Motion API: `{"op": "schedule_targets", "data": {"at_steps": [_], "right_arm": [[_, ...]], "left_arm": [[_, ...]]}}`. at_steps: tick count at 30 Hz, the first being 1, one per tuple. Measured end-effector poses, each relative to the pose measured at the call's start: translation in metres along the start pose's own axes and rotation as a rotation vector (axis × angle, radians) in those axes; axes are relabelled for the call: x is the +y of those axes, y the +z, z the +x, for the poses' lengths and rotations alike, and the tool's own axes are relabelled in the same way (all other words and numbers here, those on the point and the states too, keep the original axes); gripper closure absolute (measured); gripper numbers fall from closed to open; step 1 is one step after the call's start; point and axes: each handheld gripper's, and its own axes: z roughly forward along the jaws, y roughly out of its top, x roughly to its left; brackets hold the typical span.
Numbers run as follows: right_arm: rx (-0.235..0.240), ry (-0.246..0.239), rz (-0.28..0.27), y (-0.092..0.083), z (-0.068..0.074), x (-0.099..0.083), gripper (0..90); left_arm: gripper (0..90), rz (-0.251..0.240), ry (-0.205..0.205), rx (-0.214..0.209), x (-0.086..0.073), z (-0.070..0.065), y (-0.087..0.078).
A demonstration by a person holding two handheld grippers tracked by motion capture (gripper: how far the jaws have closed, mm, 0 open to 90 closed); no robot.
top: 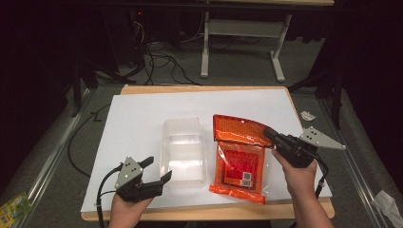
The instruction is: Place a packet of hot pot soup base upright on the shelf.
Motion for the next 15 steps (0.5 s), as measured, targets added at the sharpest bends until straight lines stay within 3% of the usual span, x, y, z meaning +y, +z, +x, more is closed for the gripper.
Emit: {"op": "schedule_targets", "data": {"at_steps": [2,7,15], "right_arm": [[0.026,-0.031,-0.026,-0.007,0.012,0.005,90.0],[0.049,-0.050,-0.041,-0.017,0.024,0.010,90.0],[0.068,-0.079,-0.058,-0.023,0.033,0.013,90.0]], "left_arm": [[23.0,-0.001,0.008,-0.006,0.005,-0.001,0.004],[23.0,0.007,0.016,-0.035,0.018,-0.007,0.023],[22.8,0.015,0.022,-0.076,0.042,-0.015,0.054]]}}
